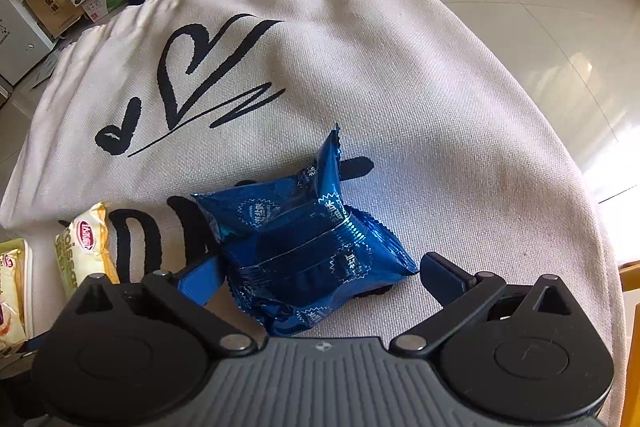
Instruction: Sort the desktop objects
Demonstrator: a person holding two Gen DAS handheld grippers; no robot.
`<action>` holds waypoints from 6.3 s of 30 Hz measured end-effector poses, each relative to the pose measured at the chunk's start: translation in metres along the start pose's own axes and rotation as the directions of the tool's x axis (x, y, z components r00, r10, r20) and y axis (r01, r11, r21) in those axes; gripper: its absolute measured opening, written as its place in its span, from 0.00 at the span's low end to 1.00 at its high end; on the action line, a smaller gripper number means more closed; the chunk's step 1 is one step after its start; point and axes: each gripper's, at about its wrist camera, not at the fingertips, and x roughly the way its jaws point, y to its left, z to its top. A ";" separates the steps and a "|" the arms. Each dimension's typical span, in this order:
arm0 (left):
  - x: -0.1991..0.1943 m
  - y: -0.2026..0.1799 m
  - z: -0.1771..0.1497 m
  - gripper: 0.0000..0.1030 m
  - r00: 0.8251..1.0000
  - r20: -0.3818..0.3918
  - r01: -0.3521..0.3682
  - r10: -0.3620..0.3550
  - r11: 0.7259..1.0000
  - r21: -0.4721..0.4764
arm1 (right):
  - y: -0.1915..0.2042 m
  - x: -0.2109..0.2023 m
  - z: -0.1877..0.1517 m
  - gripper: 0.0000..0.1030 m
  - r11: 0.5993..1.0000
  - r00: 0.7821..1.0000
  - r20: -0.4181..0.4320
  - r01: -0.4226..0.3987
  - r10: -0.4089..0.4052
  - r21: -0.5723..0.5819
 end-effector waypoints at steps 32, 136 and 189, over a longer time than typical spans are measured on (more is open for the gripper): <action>-0.094 0.035 -0.017 0.58 0.971 0.061 0.230 -0.230 0.973 -0.002 | 0.027 -0.042 0.008 0.91 0.979 0.979 0.057 -0.194 0.197 -0.059; -0.156 0.249 -0.039 0.99 0.955 0.162 -0.147 0.249 0.869 -0.473 | 0.247 -0.093 -0.074 0.94 0.772 0.854 -0.056 -0.493 0.517 -0.401; -0.153 0.143 -0.058 0.99 0.976 0.153 -0.127 0.156 0.975 -0.181 | 0.161 -0.116 -0.060 0.94 0.792 0.932 0.024 -0.293 0.361 -0.536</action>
